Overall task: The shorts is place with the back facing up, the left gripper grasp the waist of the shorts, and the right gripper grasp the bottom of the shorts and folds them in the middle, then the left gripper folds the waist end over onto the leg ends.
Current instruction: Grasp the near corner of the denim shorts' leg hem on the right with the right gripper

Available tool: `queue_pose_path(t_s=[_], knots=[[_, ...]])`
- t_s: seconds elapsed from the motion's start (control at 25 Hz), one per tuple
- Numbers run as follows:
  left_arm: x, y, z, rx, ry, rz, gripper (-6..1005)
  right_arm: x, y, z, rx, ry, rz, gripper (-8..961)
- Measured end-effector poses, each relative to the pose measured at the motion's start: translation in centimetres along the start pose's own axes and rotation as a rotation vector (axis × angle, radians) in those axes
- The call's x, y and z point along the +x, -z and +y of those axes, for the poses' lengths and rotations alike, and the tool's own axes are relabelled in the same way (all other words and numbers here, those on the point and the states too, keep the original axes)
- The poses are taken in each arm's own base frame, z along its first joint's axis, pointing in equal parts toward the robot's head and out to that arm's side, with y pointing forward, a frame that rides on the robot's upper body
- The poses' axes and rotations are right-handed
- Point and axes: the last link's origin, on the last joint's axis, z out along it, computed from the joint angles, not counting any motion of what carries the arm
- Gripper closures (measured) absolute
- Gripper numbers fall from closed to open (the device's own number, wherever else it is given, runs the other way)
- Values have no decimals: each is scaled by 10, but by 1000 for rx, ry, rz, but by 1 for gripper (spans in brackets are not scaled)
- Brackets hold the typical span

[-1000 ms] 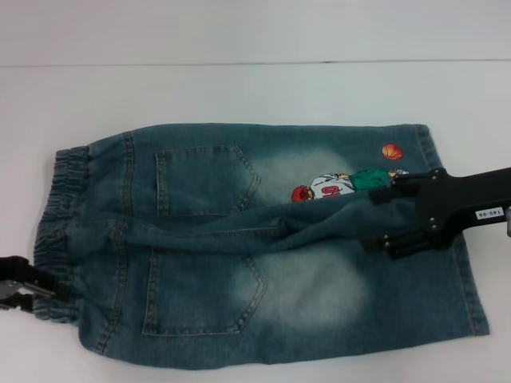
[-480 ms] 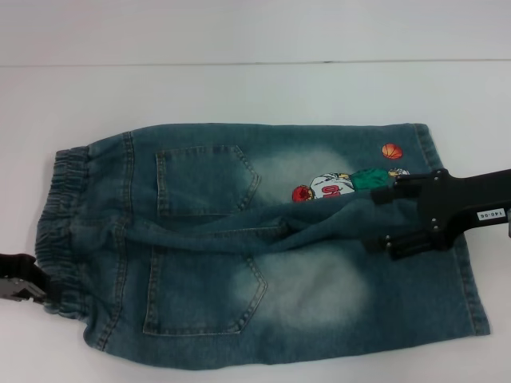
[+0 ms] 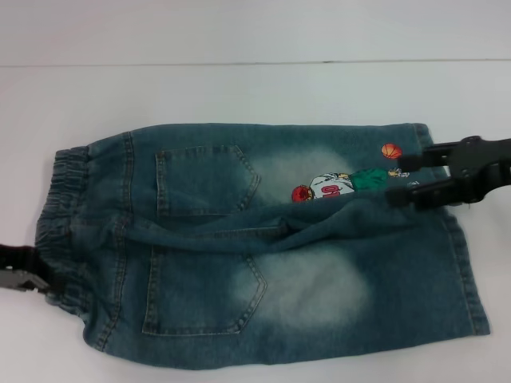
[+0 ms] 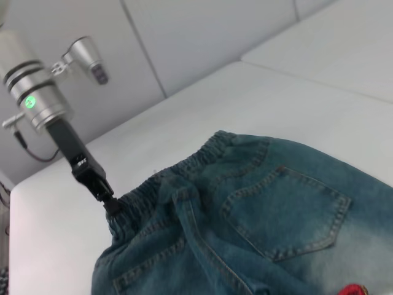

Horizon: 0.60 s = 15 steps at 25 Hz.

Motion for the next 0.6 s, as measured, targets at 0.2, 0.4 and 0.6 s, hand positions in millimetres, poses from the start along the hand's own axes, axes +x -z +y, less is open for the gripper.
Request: queue_pose_path(t_s=[0.2,0.4,0.6], knots=[[9,5,7,-19,-23,23,933,-8,12,5,-51,-30,161,11],[19,8,16,-20,-54,35,940,-1,17,6,-45,-22,358,11],[29,10,23,-19,-73,45,948,8,18,4,-30,-10,519,12]])
